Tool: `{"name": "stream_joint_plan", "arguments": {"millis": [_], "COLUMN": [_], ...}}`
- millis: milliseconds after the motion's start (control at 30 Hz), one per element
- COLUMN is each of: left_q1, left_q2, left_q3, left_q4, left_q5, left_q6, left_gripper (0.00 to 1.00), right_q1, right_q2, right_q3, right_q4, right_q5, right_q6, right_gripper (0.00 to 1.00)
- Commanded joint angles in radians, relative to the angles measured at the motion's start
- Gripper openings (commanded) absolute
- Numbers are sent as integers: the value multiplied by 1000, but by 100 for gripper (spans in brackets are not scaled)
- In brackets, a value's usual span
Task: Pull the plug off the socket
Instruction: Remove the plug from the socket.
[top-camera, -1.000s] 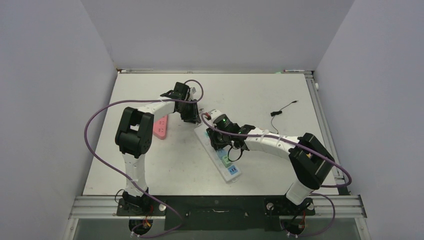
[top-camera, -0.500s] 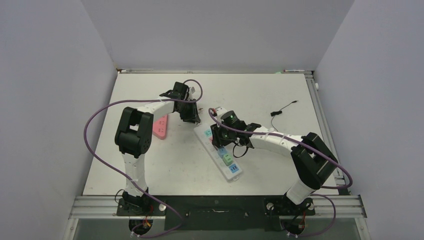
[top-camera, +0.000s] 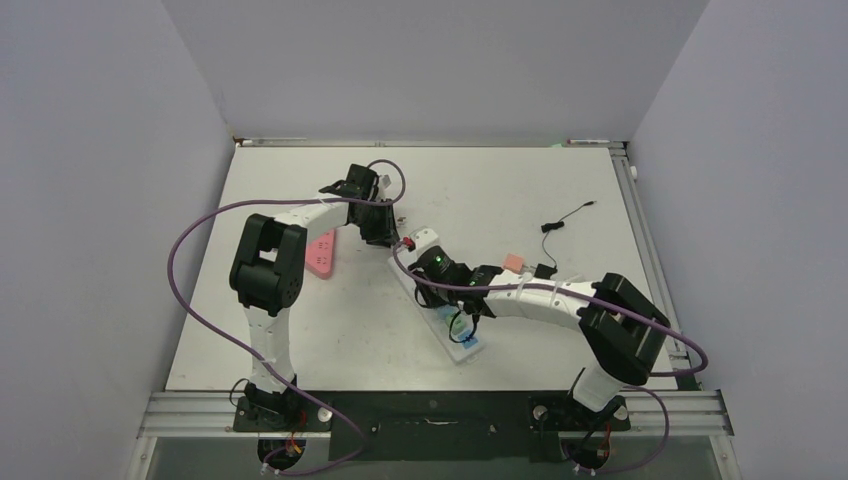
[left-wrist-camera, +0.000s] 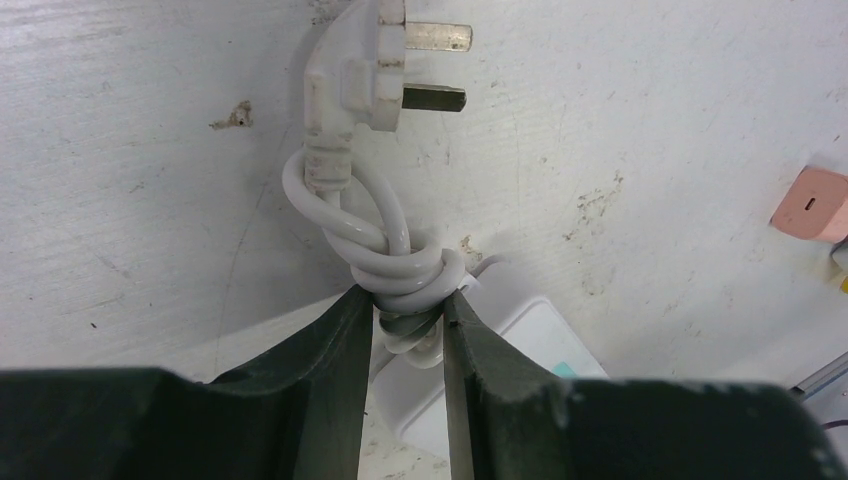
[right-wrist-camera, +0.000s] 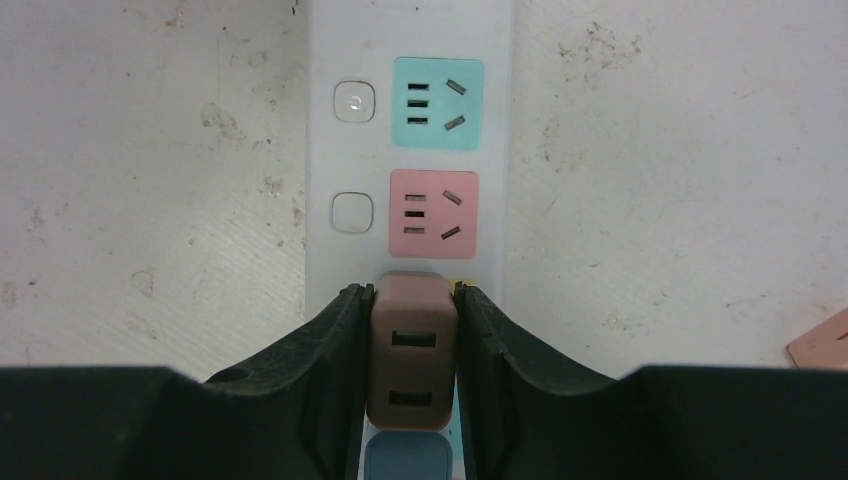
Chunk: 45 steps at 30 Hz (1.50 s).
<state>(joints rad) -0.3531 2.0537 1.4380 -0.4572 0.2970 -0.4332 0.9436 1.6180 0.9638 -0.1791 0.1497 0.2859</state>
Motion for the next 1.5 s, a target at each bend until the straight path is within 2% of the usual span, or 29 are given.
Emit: {"name": "stream_joint_plan", "arguments": {"millis": [0, 300, 667, 867, 1233, 1467], "left_q1": [28, 29, 30, 31, 32, 34], "left_q2": [25, 25, 22, 19, 20, 21], "left_q3": [10, 12, 12, 12, 12, 11], "left_q4": [-6, -6, -6, -6, -6, -6], "left_q5": [-93, -90, -87, -87, -87, -87], "left_q6": [40, 41, 40, 39, 39, 39], "left_gripper": [0, 0, 0, 0, 0, 0], "right_q1": [63, 162, 174, 125, -41, -90], "right_q2": [-17, 46, 71, 36, -69, -99], "right_q3": [32, 91, 104, 88, 13, -6], "right_q4": [-110, -160, -156, -124, -41, -14], "right_q5": [219, 363, 314, 200, -85, -156], "right_q6": [-33, -65, -66, -50, 1, 25], "right_gripper": [5, 5, 5, 5, 5, 5]}}
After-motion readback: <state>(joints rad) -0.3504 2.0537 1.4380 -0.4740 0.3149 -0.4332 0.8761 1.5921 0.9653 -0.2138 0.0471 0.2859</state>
